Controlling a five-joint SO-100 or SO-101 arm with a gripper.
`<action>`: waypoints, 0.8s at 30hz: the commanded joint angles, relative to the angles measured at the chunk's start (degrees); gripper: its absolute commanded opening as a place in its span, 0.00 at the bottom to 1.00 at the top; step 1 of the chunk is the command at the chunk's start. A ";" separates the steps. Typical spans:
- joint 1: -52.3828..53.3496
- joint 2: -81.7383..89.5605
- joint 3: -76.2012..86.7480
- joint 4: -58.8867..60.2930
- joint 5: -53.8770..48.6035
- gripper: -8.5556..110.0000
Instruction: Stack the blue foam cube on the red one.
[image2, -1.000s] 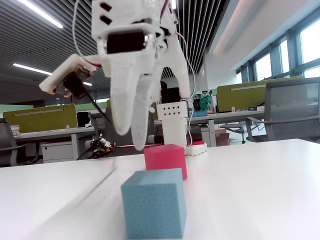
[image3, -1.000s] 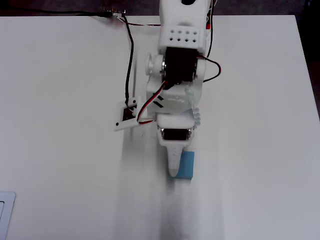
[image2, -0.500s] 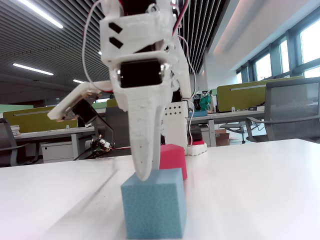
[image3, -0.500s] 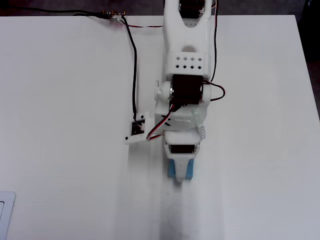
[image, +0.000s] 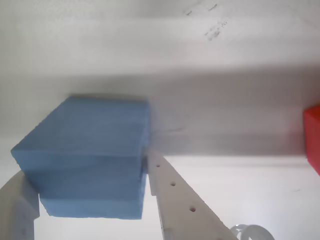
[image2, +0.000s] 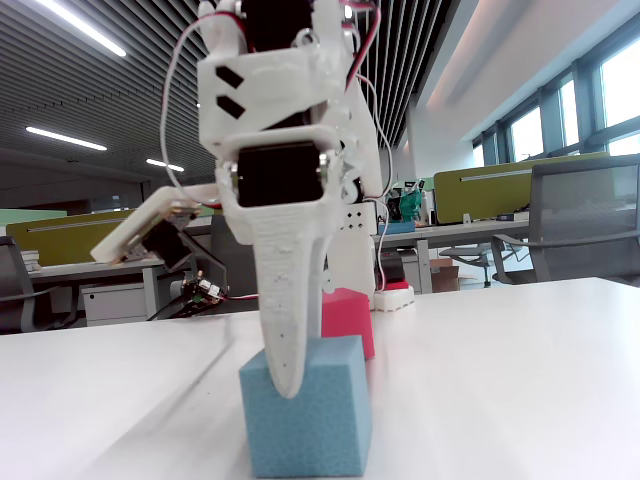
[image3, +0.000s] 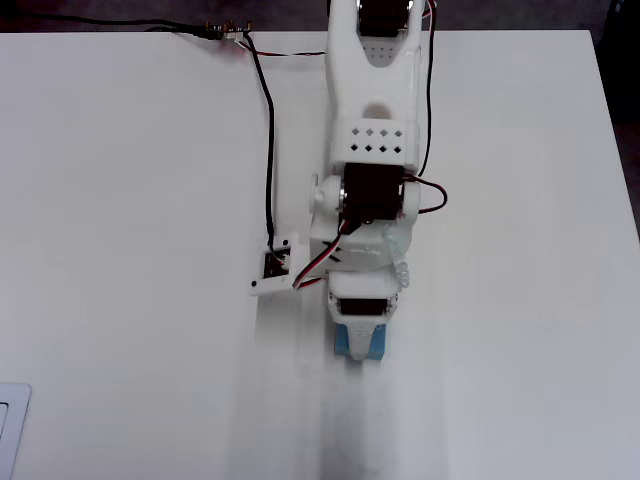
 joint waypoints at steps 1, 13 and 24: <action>0.18 2.29 -2.46 -0.70 0.53 0.25; 0.97 17.31 1.76 2.90 1.58 0.24; 3.69 38.23 12.22 15.91 1.58 0.24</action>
